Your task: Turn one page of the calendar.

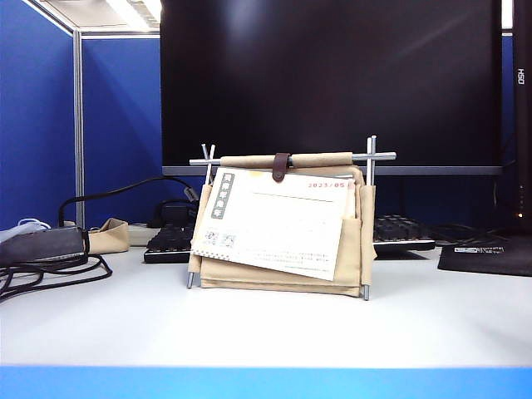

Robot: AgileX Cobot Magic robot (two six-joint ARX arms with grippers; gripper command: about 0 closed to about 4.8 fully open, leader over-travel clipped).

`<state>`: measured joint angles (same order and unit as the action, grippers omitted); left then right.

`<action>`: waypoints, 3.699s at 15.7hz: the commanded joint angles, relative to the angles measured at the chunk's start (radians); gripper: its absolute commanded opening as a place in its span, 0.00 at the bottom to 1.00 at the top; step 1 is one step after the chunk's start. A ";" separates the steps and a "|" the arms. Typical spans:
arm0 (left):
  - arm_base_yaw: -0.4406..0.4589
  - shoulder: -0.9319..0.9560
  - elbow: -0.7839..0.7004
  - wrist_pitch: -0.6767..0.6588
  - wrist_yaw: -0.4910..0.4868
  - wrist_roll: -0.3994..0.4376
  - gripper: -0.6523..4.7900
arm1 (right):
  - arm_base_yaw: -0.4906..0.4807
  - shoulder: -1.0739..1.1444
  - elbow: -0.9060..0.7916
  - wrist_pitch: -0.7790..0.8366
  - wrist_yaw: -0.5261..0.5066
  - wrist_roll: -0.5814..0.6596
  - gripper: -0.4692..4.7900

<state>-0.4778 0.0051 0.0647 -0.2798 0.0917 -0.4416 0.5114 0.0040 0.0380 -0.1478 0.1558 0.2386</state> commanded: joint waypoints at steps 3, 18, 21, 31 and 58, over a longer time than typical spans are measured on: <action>0.000 0.000 0.003 -0.016 0.141 0.121 0.13 | 0.002 -0.002 0.001 -0.010 -0.034 0.000 0.14; 0.000 0.640 0.271 0.316 0.238 0.238 0.63 | -0.010 0.750 0.461 0.251 -0.396 -0.063 0.45; 0.000 0.655 0.271 0.357 0.174 0.224 0.63 | -0.109 1.046 0.627 0.207 -0.689 -0.031 0.59; 0.000 0.660 0.271 0.355 0.154 0.228 0.63 | -0.308 1.440 0.682 0.332 -1.079 0.059 0.83; 0.000 0.660 0.271 0.313 0.129 0.228 0.63 | -0.058 1.493 0.683 0.350 -0.391 0.076 0.89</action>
<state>-0.4782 0.6655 0.3279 0.0242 0.2237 -0.2169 0.4538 1.4990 0.7158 0.1959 -0.2481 0.3088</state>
